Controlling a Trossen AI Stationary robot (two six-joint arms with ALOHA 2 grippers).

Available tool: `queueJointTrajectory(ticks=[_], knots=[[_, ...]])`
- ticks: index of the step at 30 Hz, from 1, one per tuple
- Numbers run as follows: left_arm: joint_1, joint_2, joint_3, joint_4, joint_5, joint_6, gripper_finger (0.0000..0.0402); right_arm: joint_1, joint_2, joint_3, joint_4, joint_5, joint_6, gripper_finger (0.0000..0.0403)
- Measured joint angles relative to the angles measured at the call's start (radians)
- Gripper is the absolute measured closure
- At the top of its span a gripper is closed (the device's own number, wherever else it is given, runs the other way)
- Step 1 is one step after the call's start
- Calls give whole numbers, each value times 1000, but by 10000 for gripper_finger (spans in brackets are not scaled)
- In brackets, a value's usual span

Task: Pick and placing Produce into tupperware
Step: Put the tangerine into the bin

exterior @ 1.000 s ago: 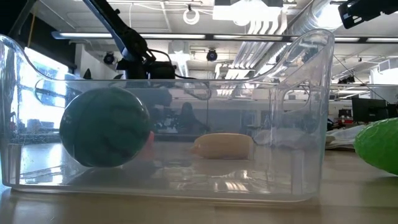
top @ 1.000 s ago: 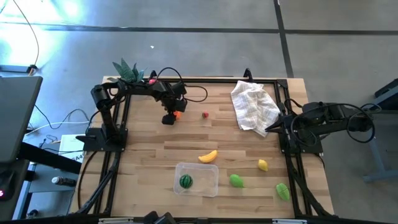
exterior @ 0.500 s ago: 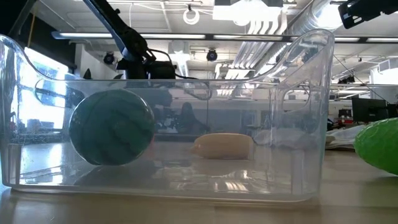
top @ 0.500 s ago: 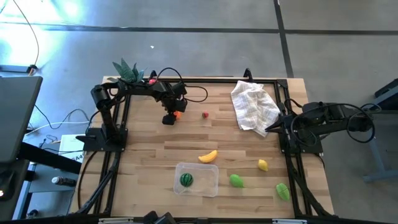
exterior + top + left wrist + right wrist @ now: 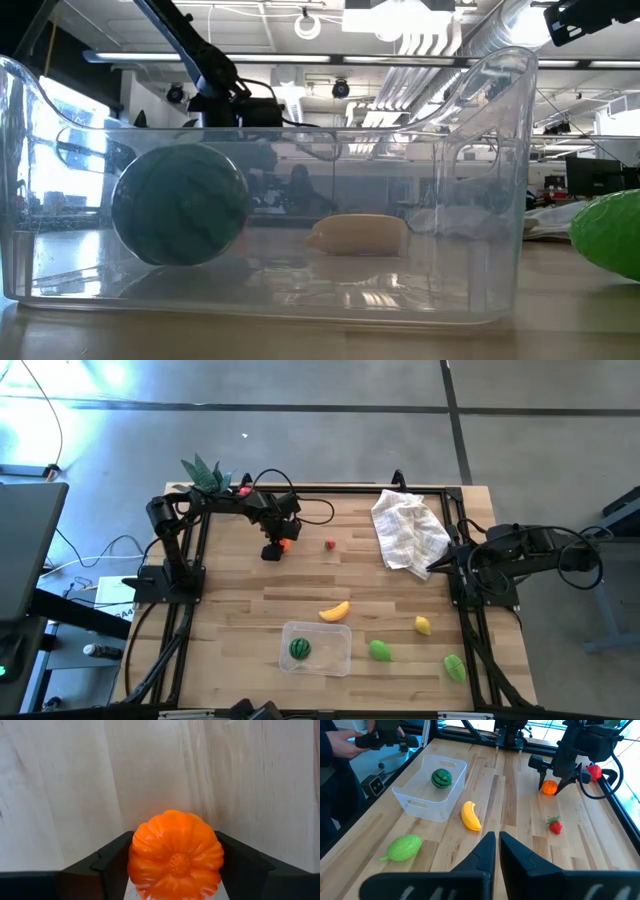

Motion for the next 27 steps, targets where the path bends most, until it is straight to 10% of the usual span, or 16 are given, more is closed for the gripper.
queueJointTrajectory(ticks=[27], knots=[[0, 0, 1, -3, -11, -22, 165, 0, 0, 0, 0, 0, 0, 386]])
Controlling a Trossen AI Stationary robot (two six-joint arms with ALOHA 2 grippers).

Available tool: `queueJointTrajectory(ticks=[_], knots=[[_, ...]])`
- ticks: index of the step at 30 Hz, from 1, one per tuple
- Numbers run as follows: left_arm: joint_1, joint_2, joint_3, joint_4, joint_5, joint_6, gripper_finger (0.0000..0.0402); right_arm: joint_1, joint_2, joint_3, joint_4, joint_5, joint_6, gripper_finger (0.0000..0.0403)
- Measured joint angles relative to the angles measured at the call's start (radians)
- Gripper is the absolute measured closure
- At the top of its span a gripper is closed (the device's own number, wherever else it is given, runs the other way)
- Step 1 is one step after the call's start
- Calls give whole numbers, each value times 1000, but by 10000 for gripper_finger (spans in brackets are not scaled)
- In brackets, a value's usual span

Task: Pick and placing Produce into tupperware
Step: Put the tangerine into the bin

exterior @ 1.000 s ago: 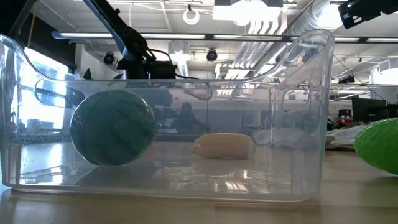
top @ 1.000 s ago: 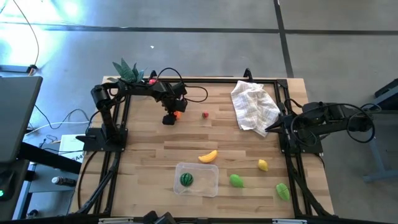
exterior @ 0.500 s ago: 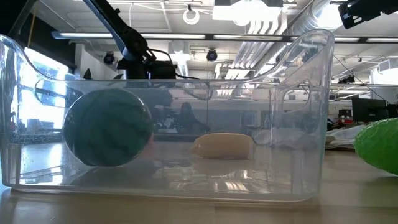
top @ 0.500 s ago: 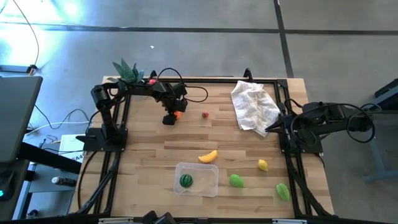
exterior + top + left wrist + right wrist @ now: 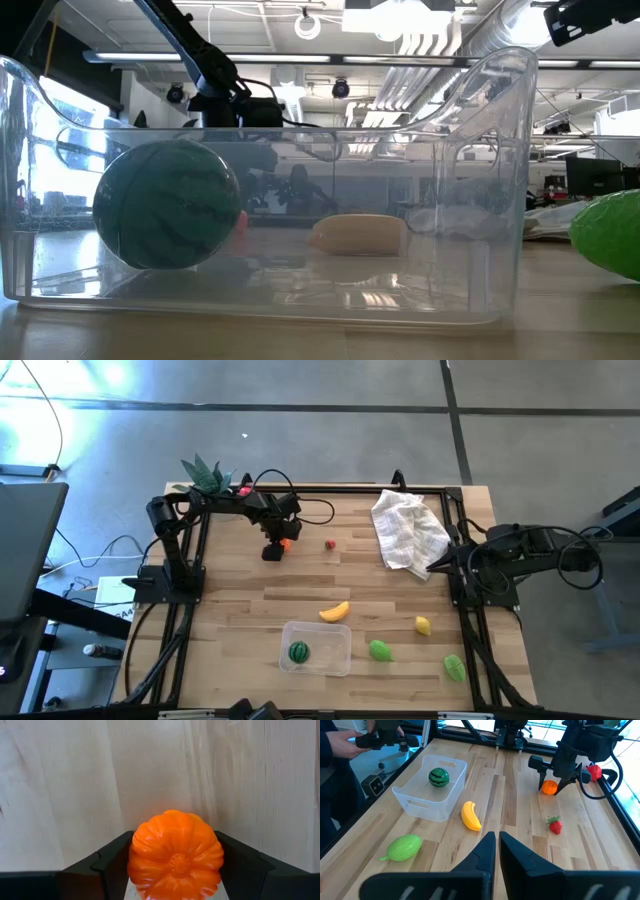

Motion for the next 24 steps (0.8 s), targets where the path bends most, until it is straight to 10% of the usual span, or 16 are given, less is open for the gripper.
queueJointTrajectory(ticks=[24], knots=[[-74, -151, 310, -318, -151, -8, 168, 0, 0, 0, 0, 0, 0, 386]])
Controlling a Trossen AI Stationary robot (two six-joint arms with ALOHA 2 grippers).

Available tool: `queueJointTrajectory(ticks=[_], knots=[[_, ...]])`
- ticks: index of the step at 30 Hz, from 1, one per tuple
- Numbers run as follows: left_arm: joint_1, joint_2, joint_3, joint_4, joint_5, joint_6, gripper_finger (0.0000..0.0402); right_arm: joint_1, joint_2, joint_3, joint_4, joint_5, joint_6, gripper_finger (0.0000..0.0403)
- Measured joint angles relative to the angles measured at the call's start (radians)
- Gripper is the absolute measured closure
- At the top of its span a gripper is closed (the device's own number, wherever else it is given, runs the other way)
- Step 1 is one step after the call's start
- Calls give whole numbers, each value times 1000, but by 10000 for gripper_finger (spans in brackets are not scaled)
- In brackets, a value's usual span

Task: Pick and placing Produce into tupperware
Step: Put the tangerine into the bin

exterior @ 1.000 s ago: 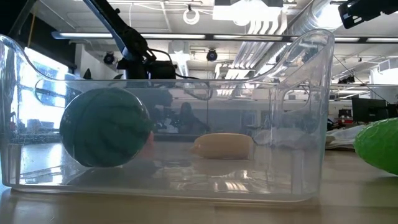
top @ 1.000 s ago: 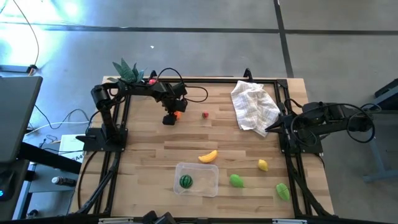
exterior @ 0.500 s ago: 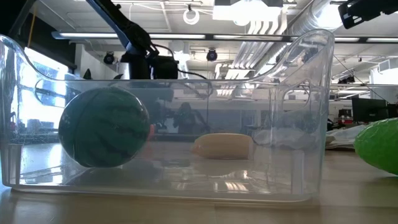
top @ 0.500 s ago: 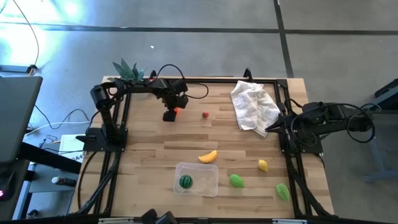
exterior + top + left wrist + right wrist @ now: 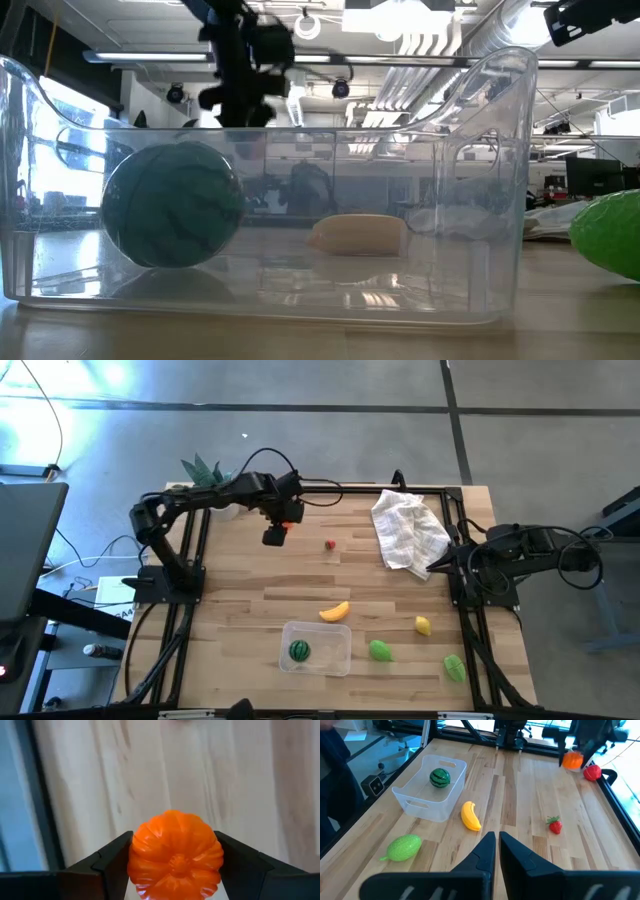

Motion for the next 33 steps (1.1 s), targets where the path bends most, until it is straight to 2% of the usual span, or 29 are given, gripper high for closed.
queueJointTrajectory(ticks=[7, 14, 23, 30, 33], knots=[[-121, -77, 140, -93, -91, 0, 167, 0, 0, 0, 0, 0, 0, 386], [-300, -90, 237, -149, -162, -53, 166, 0, 0, 0, 0, 0, 0, 386], [-540, -69, 242, -131, -248, -279, 166, 0, 0, 0, 0, 0, 0, 386], [-683, 30, 242, -103, -248, -446, 165, 0, 0, 0, 0, 0, 0, 386], [-723, 65, 241, -75, -218, -477, 167, 0, 0, 0, 0, 0, 0, 386]])
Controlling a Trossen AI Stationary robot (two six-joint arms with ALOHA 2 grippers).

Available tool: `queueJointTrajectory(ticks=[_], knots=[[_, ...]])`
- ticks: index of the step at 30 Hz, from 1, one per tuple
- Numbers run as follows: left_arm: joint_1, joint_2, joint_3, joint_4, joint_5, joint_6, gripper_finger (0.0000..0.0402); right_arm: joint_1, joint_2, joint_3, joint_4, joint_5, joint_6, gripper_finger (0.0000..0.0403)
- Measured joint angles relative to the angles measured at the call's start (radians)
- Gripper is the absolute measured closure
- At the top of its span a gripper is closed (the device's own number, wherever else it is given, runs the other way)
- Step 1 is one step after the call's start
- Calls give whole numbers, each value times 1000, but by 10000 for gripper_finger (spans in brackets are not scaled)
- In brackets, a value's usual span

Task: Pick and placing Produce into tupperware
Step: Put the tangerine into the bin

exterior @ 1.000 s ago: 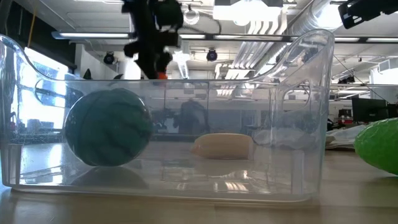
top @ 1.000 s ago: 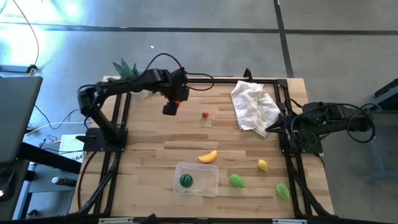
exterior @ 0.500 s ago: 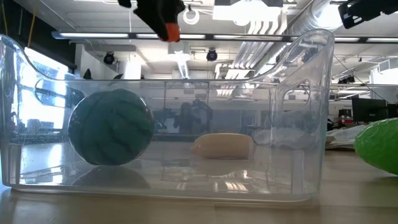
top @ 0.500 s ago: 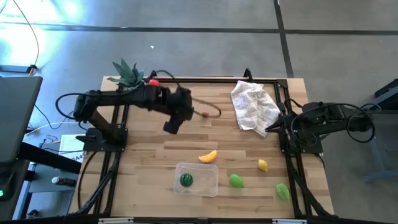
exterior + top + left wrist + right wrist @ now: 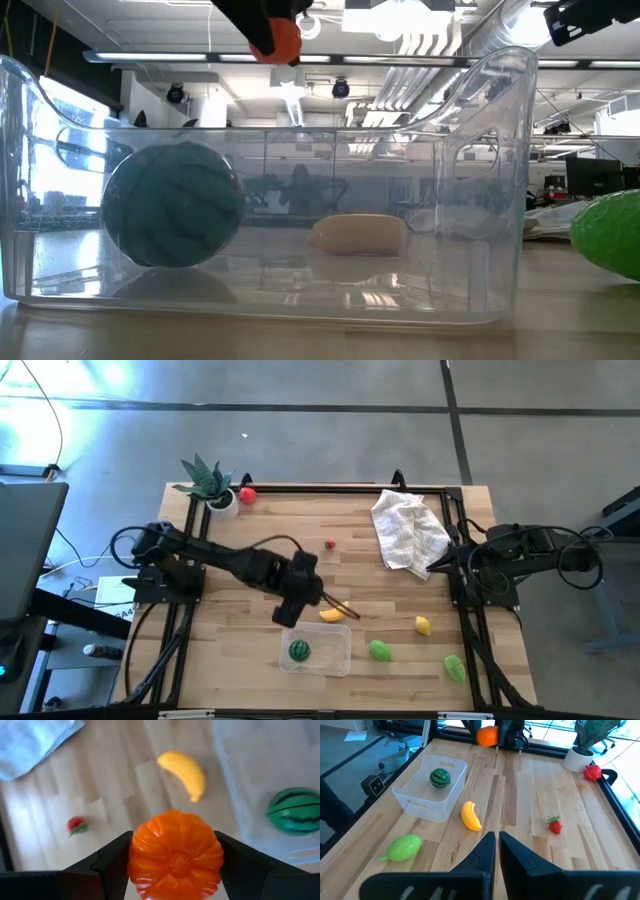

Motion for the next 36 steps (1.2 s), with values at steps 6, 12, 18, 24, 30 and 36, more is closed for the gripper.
queueJointTrajectory(ticks=[6, 12, 18, 24, 30, 36], knots=[[-71, 62, 0, 85, 14, -13, 165, 0, 0, 0, 0, 0, 0, 386], [-126, 146, 0, 207, 72, 10, 166, 0, 0, 0, 0, 0, 0, 386], [-158, 265, 107, 201, 127, 43, 167, 0, 0, 0, 0, 0, 0, 386], [-167, 372, 218, 157, 171, 106, 162, 0, 0, 0, 0, 0, 0, 386], [-157, 438, 226, 148, 236, 154, 163, 0, 0, 0, 0, 0, 0, 386], [-156, 451, 196, 212, 250, 178, 164, 0, 0, 0, 0, 0, 0, 386]])
